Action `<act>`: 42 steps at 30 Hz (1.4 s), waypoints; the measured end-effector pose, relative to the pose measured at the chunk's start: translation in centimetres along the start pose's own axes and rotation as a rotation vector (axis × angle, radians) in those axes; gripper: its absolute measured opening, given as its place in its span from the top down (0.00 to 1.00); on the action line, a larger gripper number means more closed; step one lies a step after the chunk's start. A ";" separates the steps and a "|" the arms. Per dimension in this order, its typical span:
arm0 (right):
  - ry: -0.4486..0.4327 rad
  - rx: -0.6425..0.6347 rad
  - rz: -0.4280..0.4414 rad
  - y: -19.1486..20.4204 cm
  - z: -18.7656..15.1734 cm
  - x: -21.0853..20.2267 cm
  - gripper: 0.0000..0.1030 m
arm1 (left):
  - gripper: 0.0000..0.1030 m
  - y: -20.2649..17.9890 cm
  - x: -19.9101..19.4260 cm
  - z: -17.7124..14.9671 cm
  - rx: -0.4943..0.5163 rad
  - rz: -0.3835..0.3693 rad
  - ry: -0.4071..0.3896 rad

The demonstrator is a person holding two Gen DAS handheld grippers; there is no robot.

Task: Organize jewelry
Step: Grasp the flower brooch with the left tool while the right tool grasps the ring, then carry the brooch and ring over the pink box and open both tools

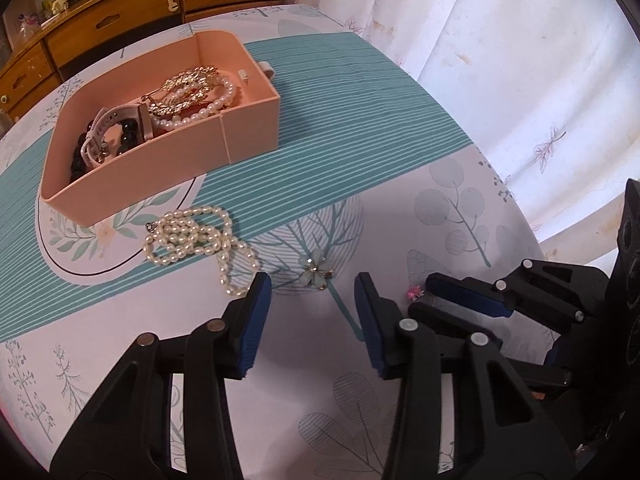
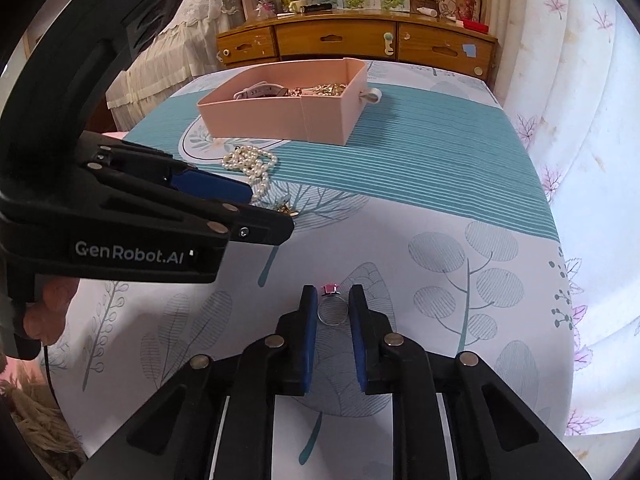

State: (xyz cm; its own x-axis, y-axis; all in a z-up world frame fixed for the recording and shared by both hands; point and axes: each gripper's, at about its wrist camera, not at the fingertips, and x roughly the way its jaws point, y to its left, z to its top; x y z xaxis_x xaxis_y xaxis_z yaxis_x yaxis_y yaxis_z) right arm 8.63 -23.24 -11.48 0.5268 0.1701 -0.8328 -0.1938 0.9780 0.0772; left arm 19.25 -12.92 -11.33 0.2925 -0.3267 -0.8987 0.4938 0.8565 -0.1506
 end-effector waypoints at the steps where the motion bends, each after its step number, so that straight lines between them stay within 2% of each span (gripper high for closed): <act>1: 0.000 0.005 0.003 -0.1 0.0 0.0 0.85 | 0.63 -0.2 0.0 0.0 0.003 0.001 -0.001; 4: 0.001 0.014 0.004 -0.2 -0.2 -0.2 0.85 | 0.67 -0.6 0.2 0.1 0.012 -0.002 0.004; 9: 0.001 0.038 0.018 -0.4 -0.5 -0.6 0.85 | 0.69 -0.9 0.6 0.4 0.010 0.008 0.010; 11: -0.001 0.043 0.025 -0.4 -0.6 -0.8 0.85 | 0.78 -0.8 0.7 0.5 0.003 0.001 0.014; 16: -0.007 0.050 0.028 -0.3 -0.9 -1.5 0.85 | 0.89 -0.8 1.1 0.5 -0.013 -0.015 0.029; 21: -0.018 0.064 0.032 -0.4 -1.1 -2.2 0.85 | 0.89 -0.7 0.7 0.3 -0.027 -0.013 0.015; 28: -0.045 0.069 0.040 0.0 -0.9 -4.1 0.85 | 0.89 -0.2 -2.9 -0.5 -0.027 -0.002 -0.040; 33: -0.086 0.042 0.060 1.1 0.9 -5.7 0.85 | 0.89 1.9 -6.4 -0.8 -0.020 0.041 -0.076; 36: -0.117 0.018 0.073 2.0 3.0 -6.6 0.85 | 0.89 4.4 -8.8 -0.1 -0.053 0.069 -0.107; 42: -0.155 0.006 0.114 2.9 8.8 -6.7 0.85 | 0.89 10.0 -12.2 2.3 -0.134 0.113 -0.156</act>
State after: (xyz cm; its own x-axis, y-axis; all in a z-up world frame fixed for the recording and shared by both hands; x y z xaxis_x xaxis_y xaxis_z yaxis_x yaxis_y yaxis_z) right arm 11.85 -20.48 -0.81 0.6227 0.2958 -0.7244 -0.2544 0.9520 0.1700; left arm 22.52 -1.24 -0.91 0.4679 -0.2744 -0.8401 0.3402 0.9332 -0.1154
